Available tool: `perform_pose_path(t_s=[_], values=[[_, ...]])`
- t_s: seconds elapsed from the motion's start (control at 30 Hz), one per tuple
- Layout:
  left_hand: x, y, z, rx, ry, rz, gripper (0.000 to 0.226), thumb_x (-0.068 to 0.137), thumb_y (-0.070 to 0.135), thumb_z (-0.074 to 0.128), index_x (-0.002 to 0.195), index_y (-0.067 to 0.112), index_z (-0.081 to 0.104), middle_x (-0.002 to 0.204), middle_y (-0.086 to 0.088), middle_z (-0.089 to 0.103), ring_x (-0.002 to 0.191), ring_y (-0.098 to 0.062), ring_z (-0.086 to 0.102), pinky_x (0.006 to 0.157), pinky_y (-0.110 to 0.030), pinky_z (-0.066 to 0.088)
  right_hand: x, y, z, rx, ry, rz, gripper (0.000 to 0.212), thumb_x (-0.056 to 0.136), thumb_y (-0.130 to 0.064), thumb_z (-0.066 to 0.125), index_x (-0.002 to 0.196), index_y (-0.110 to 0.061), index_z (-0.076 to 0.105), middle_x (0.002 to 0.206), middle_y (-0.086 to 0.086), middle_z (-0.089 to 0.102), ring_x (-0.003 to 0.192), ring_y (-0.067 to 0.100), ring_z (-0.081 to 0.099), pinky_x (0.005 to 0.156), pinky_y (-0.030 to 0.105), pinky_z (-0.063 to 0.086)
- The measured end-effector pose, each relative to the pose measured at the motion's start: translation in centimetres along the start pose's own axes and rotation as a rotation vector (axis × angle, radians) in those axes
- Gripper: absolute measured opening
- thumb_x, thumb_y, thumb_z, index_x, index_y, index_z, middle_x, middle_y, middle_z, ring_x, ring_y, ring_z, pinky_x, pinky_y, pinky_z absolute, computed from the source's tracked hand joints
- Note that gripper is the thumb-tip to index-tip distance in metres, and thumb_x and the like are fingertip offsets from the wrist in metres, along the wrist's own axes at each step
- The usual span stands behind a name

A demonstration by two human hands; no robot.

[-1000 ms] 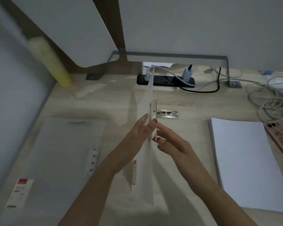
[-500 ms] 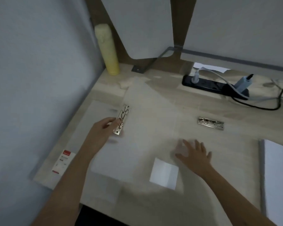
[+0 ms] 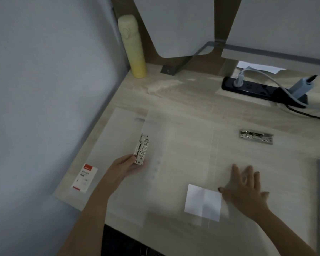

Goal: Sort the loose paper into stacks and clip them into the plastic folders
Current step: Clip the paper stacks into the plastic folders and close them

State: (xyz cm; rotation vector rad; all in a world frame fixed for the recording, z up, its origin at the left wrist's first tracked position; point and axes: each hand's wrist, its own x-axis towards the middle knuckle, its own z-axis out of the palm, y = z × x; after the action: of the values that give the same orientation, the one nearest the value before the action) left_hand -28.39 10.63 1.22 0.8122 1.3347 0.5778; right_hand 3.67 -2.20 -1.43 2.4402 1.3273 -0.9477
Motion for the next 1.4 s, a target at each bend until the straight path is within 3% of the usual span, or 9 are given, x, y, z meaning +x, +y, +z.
perform_pose_path(t_s=[0.17, 0.43, 0.53, 0.63, 0.73, 0.8, 0.97, 1.27, 1.4], values=[[0.0, -0.7, 0.4, 0.072, 0.108, 0.117, 0.021, 0.092, 0.0, 0.048, 0.095, 0.009, 0.067, 0.081, 0.006, 0.075, 0.077, -0.004, 0.07, 0.068, -0.014, 0.055, -0.1, -0.1, 0.1, -0.049, -0.01, -0.015, 0.088, 0.085, -0.064, 0.039, 0.146, -0.031, -0.016, 0.154, 0.013, -0.027, 0.143, 0.035, -0.019, 0.107, 0.064, 0.019], [0.4, -2.1, -0.2, 0.148, 0.138, 0.178, 0.016, 0.091, 0.011, 0.055, 0.1, 0.006, 0.067, 0.094, -0.005, 0.07, 0.086, -0.013, 0.064, 0.084, -0.021, 0.056, -0.2, -0.2, 0.1, -0.068, -0.008, -0.018, 0.087, 0.086, -0.064, 0.038, 0.146, -0.031, -0.016, 0.154, 0.014, -0.025, 0.143, 0.035, -0.018, 0.107, 0.063, 0.019], [0.4, -1.6, -0.1, 0.096, 0.073, 0.107, 0.02, 0.094, 0.027, 0.05, 0.096, 0.022, 0.069, 0.096, 0.004, 0.073, 0.091, -0.012, 0.066, 0.081, -0.021, 0.055, -0.2, -0.2, 0.0, -0.077, -0.011, -0.022, 0.088, 0.086, -0.064, 0.037, 0.146, -0.03, -0.017, 0.154, 0.014, -0.026, 0.143, 0.036, -0.018, 0.108, 0.064, 0.018], [0.9, -0.6, 0.5, 0.105, 0.067, 0.059, 0.028, 0.094, 0.043, 0.042, 0.098, 0.03, 0.066, 0.091, 0.01, 0.072, 0.084, -0.006, 0.068, 0.063, -0.013, 0.052, -0.3, -0.1, 0.0, -0.081, -0.014, -0.029, 0.087, 0.086, -0.064, 0.037, 0.146, -0.03, -0.017, 0.154, 0.014, -0.026, 0.143, 0.036, -0.018, 0.108, 0.064, 0.018], [1.9, 1.1, 1.5, 0.157, 0.158, 0.109, 0.048, 0.083, 0.064, 0.045, 0.078, 0.018, 0.058, 0.076, -0.006, 0.062, 0.072, -0.018, 0.06, 0.063, -0.025, 0.049, -0.5, -0.2, 0.0, -0.09, -0.016, -0.029, 0.085, 0.087, -0.063, 0.035, 0.146, -0.03, -0.017, 0.154, 0.014, -0.025, 0.143, 0.035, -0.018, 0.108, 0.062, 0.019], [2.6, 1.9, 2.2, 0.212, 0.168, 0.132, 0.067, 0.069, 0.082, 0.042, 0.082, 0.016, 0.053, 0.077, -0.011, 0.051, 0.073, -0.022, 0.05, 0.066, -0.033, 0.042, -0.7, -0.2, 0.0, -0.094, -0.011, -0.03, 0.084, 0.088, -0.062, 0.035, 0.146, -0.029, -0.016, 0.154, 0.014, -0.024, 0.144, 0.034, -0.017, 0.108, 0.062, 0.019], [4.6, 4.1, 4.1, 0.314, 0.262, 0.109, 0.05, 0.096, 0.052, 0.026, 0.091, 0.015, 0.059, 0.075, 0.001, 0.052, 0.065, -0.011, 0.049, 0.059, -0.025, 0.037, -1.0, 0.0, 0.2, -0.133, -0.006, -0.039, 0.084, 0.088, -0.062, 0.033, 0.146, -0.028, -0.017, 0.154, 0.015, -0.024, 0.144, 0.035, -0.016, 0.109, 0.06, 0.021], [5.6, 4.0, 5.0, 0.311, 0.21, 0.197, 0.023, 0.095, 0.028, 0.044, 0.075, 0.023, 0.055, 0.069, -0.001, 0.047, 0.06, -0.014, 0.044, 0.054, -0.024, 0.036, -1.7, 0.4, 0.8, -0.198, 0.027, -0.027, 0.084, 0.089, -0.064, 0.029, 0.145, -0.025, -0.02, 0.154, 0.017, -0.024, 0.143, 0.037, -0.016, 0.11, 0.058, 0.021], [5.5, 3.8, 5.5, 0.321, 0.245, 0.227, 0.021, 0.096, 0.028, 0.044, 0.077, 0.035, 0.051, 0.086, 0.002, 0.05, 0.069, -0.011, 0.048, 0.063, -0.026, 0.038, -2.1, 0.7, 1.0, -0.16, 0.023, -0.021, 0.082, 0.089, -0.064, 0.026, 0.147, -0.025, -0.016, 0.155, 0.017, -0.021, 0.144, 0.037, -0.014, 0.11, 0.058, 0.023]])
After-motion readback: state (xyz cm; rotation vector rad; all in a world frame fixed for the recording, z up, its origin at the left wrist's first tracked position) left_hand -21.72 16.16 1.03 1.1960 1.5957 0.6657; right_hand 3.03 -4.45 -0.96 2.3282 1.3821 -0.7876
